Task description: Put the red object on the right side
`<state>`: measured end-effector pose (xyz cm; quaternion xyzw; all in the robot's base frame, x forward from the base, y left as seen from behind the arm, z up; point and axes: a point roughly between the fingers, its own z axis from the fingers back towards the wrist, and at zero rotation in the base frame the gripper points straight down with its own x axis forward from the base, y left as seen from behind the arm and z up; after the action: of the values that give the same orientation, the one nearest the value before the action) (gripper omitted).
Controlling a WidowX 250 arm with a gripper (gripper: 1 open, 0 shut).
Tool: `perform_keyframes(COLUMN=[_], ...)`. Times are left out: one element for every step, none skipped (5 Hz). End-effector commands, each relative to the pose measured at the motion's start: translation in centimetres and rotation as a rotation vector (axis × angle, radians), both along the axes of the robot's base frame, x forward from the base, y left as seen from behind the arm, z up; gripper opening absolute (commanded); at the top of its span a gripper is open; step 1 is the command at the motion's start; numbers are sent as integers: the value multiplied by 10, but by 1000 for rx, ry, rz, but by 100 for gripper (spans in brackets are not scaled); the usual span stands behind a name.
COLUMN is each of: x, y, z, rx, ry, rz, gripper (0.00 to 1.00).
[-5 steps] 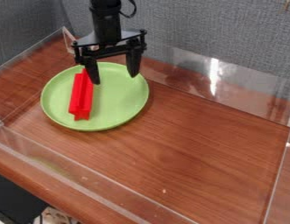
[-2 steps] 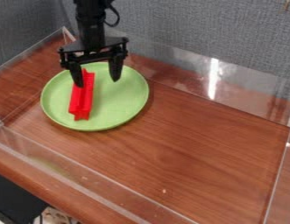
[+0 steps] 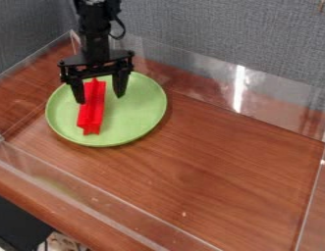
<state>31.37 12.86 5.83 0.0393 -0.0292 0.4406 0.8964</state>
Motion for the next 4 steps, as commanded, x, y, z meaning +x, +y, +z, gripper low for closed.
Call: perform_keyframes(x=[9,9,10,11], y=[15,18,21,23], z=[12,7,2,-2], rx=[35,41,43,45], ry=[-48,-39,-32,-26], rz=[22,30,36,41], gripper=[100,100,100,100])
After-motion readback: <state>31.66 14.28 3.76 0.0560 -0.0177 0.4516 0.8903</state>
